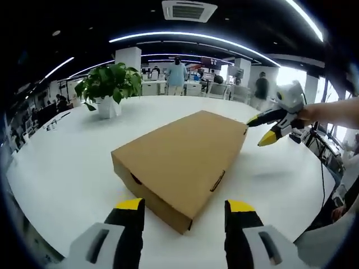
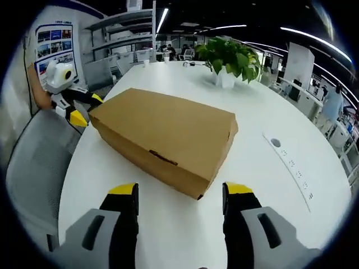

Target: Operate the shoe box by opening the lid, removing the specified soft item, and placing it in the target area until the item is outside and the box remains undamaged.

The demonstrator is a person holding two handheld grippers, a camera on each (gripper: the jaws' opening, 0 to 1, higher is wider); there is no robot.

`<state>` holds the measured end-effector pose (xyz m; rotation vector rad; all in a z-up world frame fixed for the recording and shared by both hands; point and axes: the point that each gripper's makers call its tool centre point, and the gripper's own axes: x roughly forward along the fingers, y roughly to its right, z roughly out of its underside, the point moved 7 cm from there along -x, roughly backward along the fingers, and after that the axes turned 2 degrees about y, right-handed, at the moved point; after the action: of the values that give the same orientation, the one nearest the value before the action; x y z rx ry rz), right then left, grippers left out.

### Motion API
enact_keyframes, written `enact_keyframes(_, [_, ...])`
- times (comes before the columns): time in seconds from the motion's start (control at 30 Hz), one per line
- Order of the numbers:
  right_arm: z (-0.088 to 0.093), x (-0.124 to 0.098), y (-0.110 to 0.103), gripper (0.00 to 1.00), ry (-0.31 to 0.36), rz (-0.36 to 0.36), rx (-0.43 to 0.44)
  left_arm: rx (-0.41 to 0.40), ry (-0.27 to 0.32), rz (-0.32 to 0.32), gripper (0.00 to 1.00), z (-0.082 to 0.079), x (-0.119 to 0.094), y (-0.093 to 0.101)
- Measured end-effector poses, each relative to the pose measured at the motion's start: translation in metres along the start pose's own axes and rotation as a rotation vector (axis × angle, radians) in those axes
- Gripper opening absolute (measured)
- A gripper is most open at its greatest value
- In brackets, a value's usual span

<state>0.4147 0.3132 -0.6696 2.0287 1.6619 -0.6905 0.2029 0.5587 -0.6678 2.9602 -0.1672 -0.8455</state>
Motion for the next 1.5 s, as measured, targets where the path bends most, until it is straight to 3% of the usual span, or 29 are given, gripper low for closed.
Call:
enact_keyframes(0.23, [-0.008,0.01,0.008,0.5,0.016,-0.014,-0.021,-0.032,0.017,-0.021,0.64,-0.004,0.011,0.002])
enact_keyframes(0.43, [-0.015,0.016,0.013,0.41,0.031,-0.025,-0.037,-0.047,0.019,-0.045,0.59,-0.004,0.012,-0.001])
enact_keyframes(0.53, [-0.014,0.018,0.012,0.42,0.02,-0.04,-0.044,-0.068,0.026,-0.05,0.59,-0.004,0.013,-0.003])
enact_keyframes(0.87, [-0.014,0.018,0.011,0.4,0.013,-0.038,-0.026,-0.024,0.016,-0.06,0.59,-0.003,0.015,-0.002])
enact_keyframes(1.5, [-0.015,0.019,-0.004,0.39,-0.01,0.026,0.054,-0.013,-0.006,-0.041,0.57,-0.003,0.017,-0.016])
